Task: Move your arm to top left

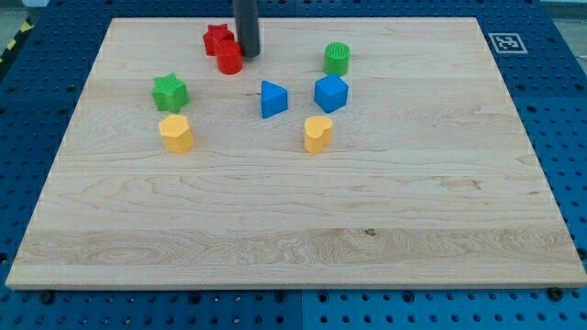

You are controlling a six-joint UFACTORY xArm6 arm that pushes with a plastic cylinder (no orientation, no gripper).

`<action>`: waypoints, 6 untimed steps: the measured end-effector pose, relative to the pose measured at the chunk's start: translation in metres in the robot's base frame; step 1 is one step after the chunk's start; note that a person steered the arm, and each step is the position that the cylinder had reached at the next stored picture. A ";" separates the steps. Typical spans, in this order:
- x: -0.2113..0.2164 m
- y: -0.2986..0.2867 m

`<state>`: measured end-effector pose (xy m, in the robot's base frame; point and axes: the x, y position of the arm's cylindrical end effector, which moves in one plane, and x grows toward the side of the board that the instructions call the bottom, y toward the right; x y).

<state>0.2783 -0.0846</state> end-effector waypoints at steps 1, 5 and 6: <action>0.010 -0.027; 0.010 0.035; -0.004 0.055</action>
